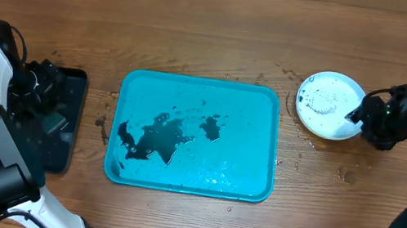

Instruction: Clean dirty plates on tray and stack at the side

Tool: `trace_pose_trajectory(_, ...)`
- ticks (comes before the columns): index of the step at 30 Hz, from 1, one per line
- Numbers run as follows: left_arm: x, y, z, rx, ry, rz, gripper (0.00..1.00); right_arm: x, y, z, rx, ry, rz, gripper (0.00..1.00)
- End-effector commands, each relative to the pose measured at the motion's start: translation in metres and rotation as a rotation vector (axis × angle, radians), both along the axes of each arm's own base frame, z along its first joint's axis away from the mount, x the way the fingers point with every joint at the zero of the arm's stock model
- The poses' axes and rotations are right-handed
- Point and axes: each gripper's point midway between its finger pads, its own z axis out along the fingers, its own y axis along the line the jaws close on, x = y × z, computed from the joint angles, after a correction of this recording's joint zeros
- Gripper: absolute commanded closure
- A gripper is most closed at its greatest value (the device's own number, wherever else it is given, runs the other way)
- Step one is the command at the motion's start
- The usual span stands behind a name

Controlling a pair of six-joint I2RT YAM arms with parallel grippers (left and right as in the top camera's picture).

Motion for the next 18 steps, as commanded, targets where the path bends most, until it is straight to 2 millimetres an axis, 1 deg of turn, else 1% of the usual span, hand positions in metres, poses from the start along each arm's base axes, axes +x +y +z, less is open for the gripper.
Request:
trace_pose_trajectory(1,0.002,-0.001,0.001,0.0,-0.006,-0.005,0.0,-0.014,0.012,0.061,0.007,-0.12,0.063,0.41)
trace_pose_trajectory(2,0.002,-0.001,0.001,0.0,-0.006,-0.005,0.0,-0.035,0.018,0.077,-0.002,-0.118,0.105,0.4)
trace_pose_trajectory(3,0.002,-0.001,0.0,0.0,-0.005,-0.005,0.0,-0.042,0.021,0.081,-0.002,-0.113,0.115,0.4)
trace_pose_trajectory(4,0.002,-0.001,0.0,0.0,-0.005,-0.005,0.0,-0.059,0.028,0.089,-0.001,-0.104,0.14,0.4)
trace_pose_trajectory(5,0.002,-0.001,0.001,0.0,-0.006,-0.005,0.0,-0.072,0.035,0.095,-0.001,-0.098,0.162,0.4)
trace_pose_trajectory(6,0.002,-0.001,0.0,0.0,-0.006,-0.005,0.0,-0.093,0.048,0.101,0.004,-0.091,0.194,0.37)
trace_pose_trajectory(7,0.002,-0.001,0.0,0.0,-0.005,-0.005,0.0,-0.102,0.055,0.104,0.008,-0.089,0.211,0.31)
trace_pose_trajectory(8,0.002,-0.001,0.0,0.0,-0.005,-0.005,0.0,-0.11,0.061,0.105,0.011,-0.082,0.226,0.0)
trace_pose_trajectory(10,0.002,-0.001,0.0,0.0,-0.005,-0.005,0.0,-0.135,0.077,0.11,0.041,-0.027,0.244,0.0)
trace_pose_trajectory(11,0.002,-0.001,0.0,0.0,-0.005,-0.005,0.0,-0.139,0.081,0.111,0.057,-0.011,0.238,0.0)
trace_pose_trajectory(13,0.002,-0.001,0.0,0.0,-0.005,-0.005,0.0,-0.144,0.086,0.111,0.069,0.009,0.236,0.0)
trace_pose_trajectory(15,0.002,-0.001,0.0,0.0,-0.005,-0.005,0.0,-0.146,0.086,0.11,0.071,0.018,0.236,0.0)
trace_pose_trajectory(18,0.002,-0.001,0.0,0.0,-0.005,-0.005,0.0,-0.155,0.087,0.11,0.082,0.056,0.235,0.0)
